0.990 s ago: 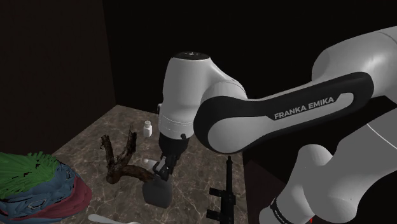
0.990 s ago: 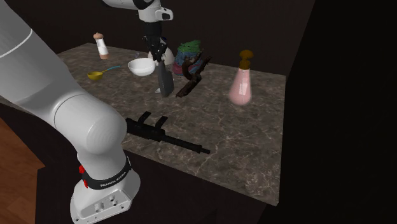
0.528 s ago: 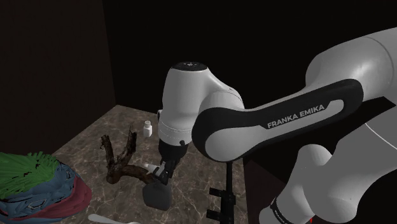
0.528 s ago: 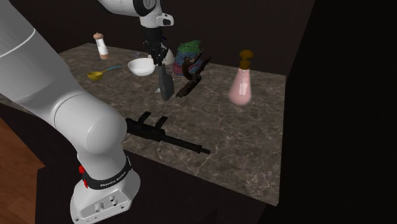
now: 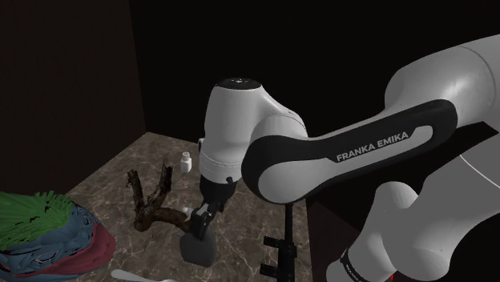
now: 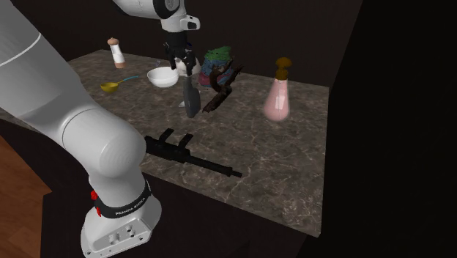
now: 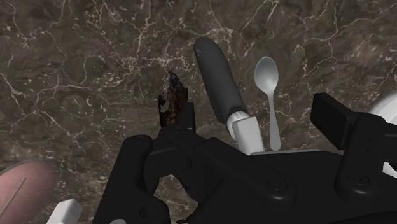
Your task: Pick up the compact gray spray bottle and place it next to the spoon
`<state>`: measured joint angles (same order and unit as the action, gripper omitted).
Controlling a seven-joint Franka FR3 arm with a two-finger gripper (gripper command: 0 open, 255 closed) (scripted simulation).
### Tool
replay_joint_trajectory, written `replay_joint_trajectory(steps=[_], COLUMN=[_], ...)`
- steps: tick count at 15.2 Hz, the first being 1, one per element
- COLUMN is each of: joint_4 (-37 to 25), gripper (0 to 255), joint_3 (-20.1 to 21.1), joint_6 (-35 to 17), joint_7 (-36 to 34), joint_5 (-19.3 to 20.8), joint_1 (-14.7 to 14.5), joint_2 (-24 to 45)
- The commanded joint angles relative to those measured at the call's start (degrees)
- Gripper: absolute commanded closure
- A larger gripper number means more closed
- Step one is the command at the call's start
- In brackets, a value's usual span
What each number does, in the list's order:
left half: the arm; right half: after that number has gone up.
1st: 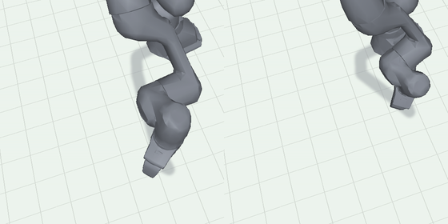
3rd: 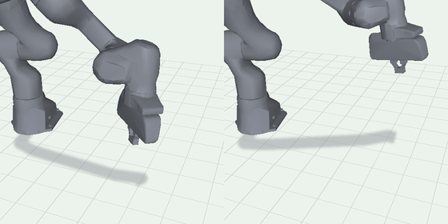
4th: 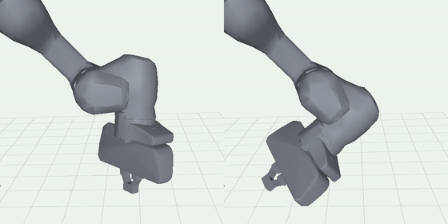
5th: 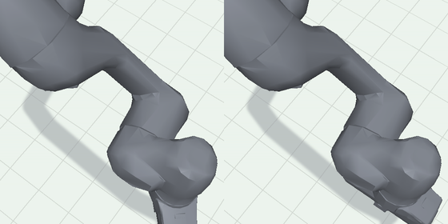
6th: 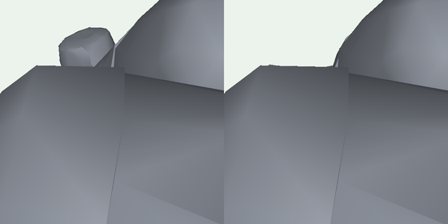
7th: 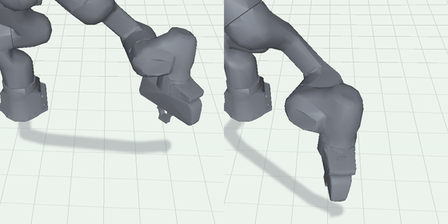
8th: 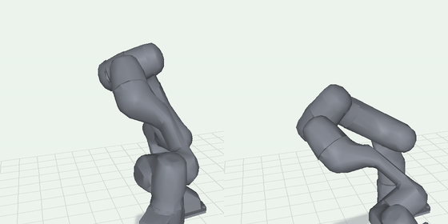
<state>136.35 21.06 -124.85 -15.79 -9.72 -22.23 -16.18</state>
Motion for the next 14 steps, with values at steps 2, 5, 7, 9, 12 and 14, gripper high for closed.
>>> replay_joint_trajectory(steps=[2, 5, 7, 9, 12, 14], joint_4=[0.0, -3.5, -4.6, -4.6, -4.6, -4.6], gripper=[0, 0, 0, 0, 0, 0], joint_3=[0.0, -0.9, -1.1, -1.1, -1.1, -1.1], joint_6=[0.0, 6.2, 7.8, 7.8, 7.8, 7.8], joint_7=[0.0, 0.4, 0.4, 0.4, 0.4, 0.4], joint_5=[0.0, -0.2, -0.2, -0.2, -0.2, -0.2], joint_1=[0.0, 0.1, 0.1, 0.1, 0.1, 0.1], joint_2=[0.0, -2.6, -3.2, -3.2, -3.2, -3.2])
